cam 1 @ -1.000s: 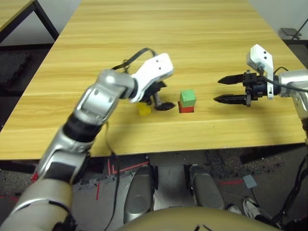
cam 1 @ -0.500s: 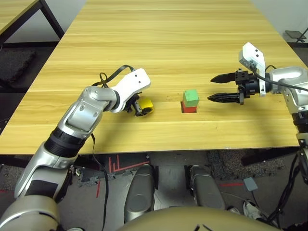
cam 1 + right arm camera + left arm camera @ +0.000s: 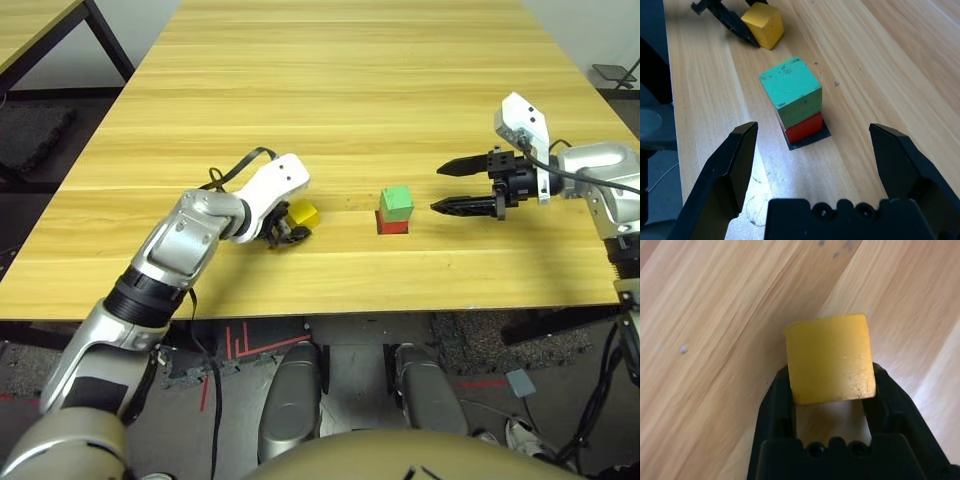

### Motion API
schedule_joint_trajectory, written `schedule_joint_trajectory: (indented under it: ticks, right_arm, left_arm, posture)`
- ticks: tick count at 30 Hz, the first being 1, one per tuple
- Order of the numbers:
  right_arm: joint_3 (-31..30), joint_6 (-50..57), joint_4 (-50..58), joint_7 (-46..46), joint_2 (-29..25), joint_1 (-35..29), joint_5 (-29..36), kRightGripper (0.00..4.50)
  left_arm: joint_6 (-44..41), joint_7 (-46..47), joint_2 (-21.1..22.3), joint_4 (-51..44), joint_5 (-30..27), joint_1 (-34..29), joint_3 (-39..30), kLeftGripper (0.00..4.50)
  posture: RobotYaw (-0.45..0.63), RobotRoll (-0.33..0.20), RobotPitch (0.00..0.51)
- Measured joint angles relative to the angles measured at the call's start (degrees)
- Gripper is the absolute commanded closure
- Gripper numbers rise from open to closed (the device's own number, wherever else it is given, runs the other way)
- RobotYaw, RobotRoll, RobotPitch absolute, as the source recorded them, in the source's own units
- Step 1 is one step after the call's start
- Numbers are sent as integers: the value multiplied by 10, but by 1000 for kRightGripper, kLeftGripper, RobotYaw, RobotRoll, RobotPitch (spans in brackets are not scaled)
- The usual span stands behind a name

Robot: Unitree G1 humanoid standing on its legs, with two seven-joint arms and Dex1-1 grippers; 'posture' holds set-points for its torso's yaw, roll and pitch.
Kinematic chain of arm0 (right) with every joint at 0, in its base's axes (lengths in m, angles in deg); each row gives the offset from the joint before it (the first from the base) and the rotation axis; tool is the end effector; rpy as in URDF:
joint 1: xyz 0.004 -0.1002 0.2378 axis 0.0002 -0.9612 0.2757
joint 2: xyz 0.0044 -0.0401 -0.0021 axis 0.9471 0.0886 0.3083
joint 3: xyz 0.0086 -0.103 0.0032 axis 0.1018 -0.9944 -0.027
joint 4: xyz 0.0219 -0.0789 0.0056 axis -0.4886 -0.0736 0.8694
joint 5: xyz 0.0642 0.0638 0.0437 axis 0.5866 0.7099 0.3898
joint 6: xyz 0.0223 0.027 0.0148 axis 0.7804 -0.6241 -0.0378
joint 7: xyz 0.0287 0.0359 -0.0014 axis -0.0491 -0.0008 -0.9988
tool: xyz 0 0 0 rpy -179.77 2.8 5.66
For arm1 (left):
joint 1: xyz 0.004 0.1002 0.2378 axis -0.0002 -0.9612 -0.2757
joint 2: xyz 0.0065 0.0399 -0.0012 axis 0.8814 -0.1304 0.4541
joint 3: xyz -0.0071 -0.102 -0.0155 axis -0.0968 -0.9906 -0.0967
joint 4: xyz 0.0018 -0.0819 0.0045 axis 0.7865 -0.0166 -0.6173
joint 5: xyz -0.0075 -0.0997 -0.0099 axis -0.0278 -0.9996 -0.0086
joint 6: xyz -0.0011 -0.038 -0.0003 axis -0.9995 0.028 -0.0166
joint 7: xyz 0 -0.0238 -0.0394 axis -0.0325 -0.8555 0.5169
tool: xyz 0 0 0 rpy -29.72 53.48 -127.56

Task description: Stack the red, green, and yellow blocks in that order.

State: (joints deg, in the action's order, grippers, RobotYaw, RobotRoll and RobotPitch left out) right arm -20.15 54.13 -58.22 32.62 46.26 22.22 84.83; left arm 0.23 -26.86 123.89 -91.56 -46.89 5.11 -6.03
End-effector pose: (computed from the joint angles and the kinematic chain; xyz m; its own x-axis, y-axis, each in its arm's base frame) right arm 0.3092 -0.2487 0.1904 0.2615 0.8591 -0.4400 -0.9555 0.2948 0.0077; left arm 0.2738 0.1898 0.1633 0.5047 -0.5128 -0.6945 0.7931 0.5932 0.1385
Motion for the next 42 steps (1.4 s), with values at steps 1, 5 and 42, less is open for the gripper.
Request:
schedule_joint_trajectory:
  ticks: [1,5,42]
  right_arm:
    - [0,0,1,0,0,-1,0,0]
    - [1,-1,1,0,-1,-6,0,0]
    - [3,43,74,-12,-10,-62,7,0]
  left_arm:
    - [-13,-2,-2,-9,-8,11,-1,2541]
    - [-67,-16,-6,-49,-46,89,-14,2541]
    - [3,-125,-143,165,-39,312,157,2541]
  posture:
    - [227,-99,74]
    - [234,-83,75]
    - [159,-38,111]
